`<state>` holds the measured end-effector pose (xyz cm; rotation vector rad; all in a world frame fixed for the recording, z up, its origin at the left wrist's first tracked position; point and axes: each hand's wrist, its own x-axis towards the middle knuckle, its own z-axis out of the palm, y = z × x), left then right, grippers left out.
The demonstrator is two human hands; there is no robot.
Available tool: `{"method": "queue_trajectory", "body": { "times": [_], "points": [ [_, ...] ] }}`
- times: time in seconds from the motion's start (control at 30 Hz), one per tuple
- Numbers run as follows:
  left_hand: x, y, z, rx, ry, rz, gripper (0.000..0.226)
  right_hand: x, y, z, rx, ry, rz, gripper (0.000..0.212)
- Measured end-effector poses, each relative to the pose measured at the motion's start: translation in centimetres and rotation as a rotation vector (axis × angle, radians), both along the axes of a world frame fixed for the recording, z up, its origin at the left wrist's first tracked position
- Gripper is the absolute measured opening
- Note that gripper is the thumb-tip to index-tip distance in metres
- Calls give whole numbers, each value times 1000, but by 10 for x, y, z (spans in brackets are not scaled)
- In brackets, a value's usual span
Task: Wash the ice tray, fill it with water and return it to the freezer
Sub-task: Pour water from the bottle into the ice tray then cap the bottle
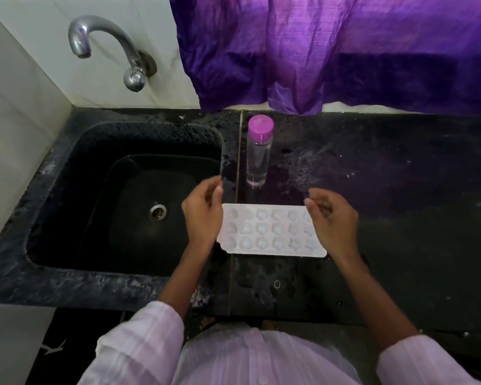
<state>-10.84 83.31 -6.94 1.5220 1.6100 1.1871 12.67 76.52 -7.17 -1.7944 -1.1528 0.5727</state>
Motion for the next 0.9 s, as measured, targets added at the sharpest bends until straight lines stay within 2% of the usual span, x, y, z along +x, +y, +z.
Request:
{"method": "queue_trajectory", "body": {
  "times": [0.1, 0.3, 0.47, 0.57, 0.63, 0.8, 0.9],
  "points": [
    [20, 25, 34, 194, 3, -133, 32, -14, 38, 21, 55, 51, 105, 32],
    [50, 62, 66, 403, 105, -254, 40, -34, 100, 36, 71, 61, 250, 77],
    [58, 81, 75, 365, 244, -380, 46, -38, 129, 44, 163, 36, 372, 66],
    [55, 90, 78, 341, 315, -434, 48, -37, 137, 46, 109, 20, 420, 58],
    [52, 93, 80, 324, 324, -441, 52, -36, 139, 44, 86, 18, 426, 52],
    [54, 92, 81, 308, 340, -435, 57, -35, 138, 40, 117, 58, 430, 51],
    [45, 100, 85, 282, 357, -534, 65, -34, 136, 41, 110, 94, 471, 51]
  ]
}}
